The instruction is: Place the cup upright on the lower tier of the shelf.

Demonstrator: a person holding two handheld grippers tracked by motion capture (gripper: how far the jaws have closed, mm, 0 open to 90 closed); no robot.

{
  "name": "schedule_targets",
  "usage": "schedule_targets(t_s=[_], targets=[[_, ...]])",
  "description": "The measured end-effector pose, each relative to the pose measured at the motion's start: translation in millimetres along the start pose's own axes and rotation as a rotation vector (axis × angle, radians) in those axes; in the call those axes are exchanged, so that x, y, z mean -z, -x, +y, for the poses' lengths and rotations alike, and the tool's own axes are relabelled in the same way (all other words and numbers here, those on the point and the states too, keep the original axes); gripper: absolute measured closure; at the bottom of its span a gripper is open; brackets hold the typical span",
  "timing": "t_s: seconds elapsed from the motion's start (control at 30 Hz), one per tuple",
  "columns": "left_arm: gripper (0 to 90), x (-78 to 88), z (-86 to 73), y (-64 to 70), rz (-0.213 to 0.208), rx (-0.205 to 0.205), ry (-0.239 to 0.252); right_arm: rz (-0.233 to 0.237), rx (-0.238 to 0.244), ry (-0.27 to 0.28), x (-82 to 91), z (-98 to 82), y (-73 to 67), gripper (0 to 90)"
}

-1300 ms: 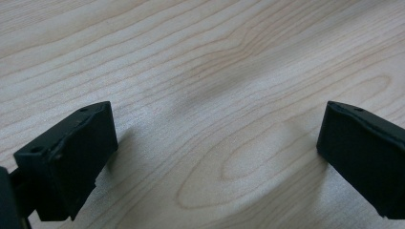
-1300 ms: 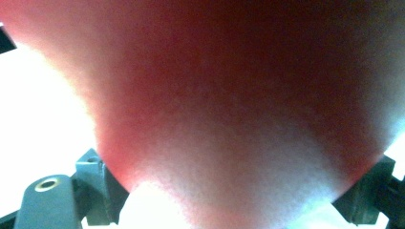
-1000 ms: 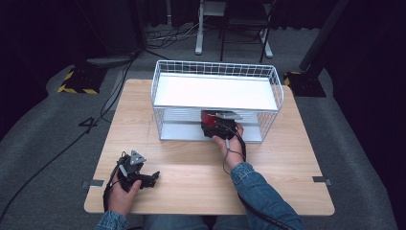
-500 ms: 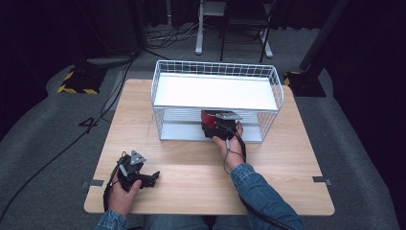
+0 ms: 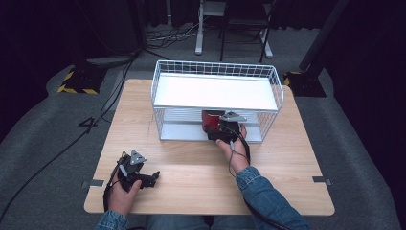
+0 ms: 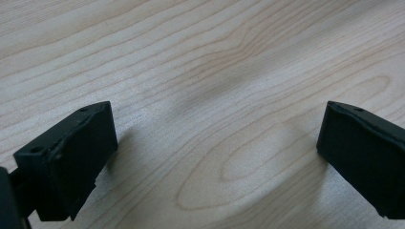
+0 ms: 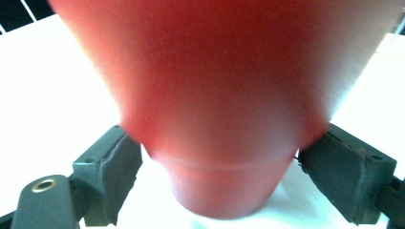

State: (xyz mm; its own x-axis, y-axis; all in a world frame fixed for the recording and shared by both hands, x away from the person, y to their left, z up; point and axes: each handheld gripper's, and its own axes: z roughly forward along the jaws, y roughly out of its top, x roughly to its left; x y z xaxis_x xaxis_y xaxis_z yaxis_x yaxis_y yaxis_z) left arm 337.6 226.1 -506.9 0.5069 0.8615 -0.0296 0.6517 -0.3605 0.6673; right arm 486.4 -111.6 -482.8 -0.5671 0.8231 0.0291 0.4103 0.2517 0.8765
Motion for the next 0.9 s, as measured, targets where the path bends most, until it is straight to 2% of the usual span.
schedule_targets(t_s=[0.1, 0.47, 0.73, 0.9], targets=[[0.3, 0.0, 0.0, 0.0, 0.000, 0.000, 0.000, 0.003, -0.020, -0.012, 6.8, -2.5, 0.5, 15.9], [0.4, 0.3, -0.3, 0.0, 0.003, -0.003, 0.000, 0.032, -0.029, -0.023, 28.4, -7.9, 6.7, 15.9], [0.4, 0.6, -0.5, -0.3, 0.000, -0.008, -0.001, 0.065, -0.008, -0.016, 52.3, -5.5, 9.9, 15.8], [0.4, 0.7, -0.6, -0.4, 0.000, -0.009, 0.000, 0.085, -0.022, -0.023, 68.3, -7.3, 15.4, 15.9]])
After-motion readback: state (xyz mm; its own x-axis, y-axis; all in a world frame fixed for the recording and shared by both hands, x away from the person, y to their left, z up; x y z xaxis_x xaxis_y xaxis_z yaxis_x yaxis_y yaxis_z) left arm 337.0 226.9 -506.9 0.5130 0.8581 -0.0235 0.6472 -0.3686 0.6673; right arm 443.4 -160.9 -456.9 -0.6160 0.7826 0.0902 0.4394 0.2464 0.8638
